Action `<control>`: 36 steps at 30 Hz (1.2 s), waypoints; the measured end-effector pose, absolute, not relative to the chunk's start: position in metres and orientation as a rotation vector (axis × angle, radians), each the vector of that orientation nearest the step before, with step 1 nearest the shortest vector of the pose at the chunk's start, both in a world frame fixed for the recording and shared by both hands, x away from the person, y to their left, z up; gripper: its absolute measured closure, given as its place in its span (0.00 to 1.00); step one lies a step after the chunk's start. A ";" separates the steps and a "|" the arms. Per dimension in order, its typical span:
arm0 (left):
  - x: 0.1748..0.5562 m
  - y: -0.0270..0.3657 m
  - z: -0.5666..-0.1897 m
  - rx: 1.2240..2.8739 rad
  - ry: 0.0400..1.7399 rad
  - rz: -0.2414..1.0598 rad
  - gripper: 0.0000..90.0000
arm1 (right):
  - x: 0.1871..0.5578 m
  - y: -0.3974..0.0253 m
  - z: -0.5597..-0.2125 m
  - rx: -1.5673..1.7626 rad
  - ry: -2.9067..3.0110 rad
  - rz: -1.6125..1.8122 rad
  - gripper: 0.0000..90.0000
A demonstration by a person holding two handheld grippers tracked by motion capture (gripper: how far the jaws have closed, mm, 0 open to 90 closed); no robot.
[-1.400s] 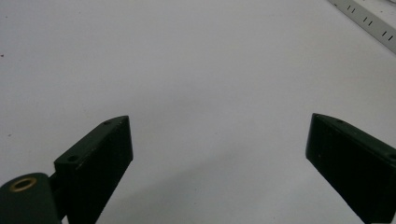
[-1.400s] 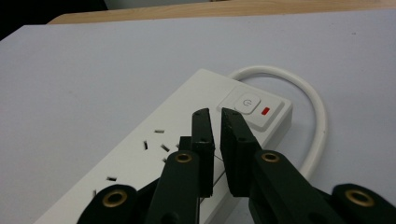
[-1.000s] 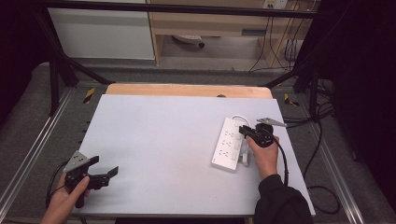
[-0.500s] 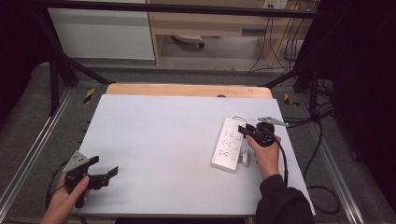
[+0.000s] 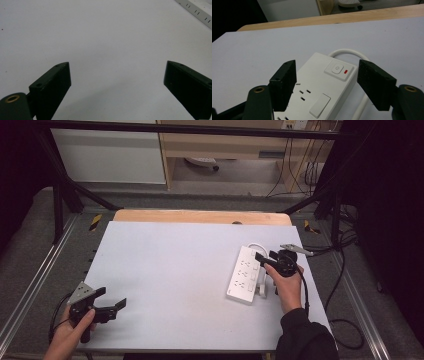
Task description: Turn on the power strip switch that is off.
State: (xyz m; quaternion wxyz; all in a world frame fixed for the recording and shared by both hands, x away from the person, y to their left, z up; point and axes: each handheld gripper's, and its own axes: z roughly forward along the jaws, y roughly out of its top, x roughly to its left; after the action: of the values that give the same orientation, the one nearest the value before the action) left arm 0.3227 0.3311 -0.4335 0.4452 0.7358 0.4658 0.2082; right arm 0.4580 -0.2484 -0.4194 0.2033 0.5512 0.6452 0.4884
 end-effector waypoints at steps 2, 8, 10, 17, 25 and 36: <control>0.323 0.331 -0.433 1.822 1.155 0.516 0.08 | 0.457 -0.249 -0.418 1.541 1.794 1.366 0.33; 0.323 0.332 -0.433 1.818 1.161 0.515 0.08 | 0.455 -0.250 -0.414 1.512 1.763 1.369 0.24; 0.323 0.332 -0.433 1.820 1.157 0.516 0.08 | 0.454 -0.249 -0.413 1.500 1.756 1.370 0.21; 0.322 0.332 -0.433 1.820 1.160 0.518 0.08 | 0.452 -0.248 -0.409 1.472 1.704 1.318 0.09; 0.322 0.332 -0.434 1.819 1.164 0.518 0.08 | 0.446 -0.248 -0.401 1.464 1.691 1.289 0.07; 0.321 0.331 -0.433 1.816 1.162 0.515 0.08 | 0.430 -0.252 -0.380 1.406 1.733 1.327 0.06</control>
State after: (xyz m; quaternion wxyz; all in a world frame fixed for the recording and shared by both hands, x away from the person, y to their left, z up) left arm 0.3212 0.3312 -0.4334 0.4460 0.7333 0.4692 0.2081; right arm 0.4296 -0.2522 -0.3801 0.2692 0.5215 0.6429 0.4922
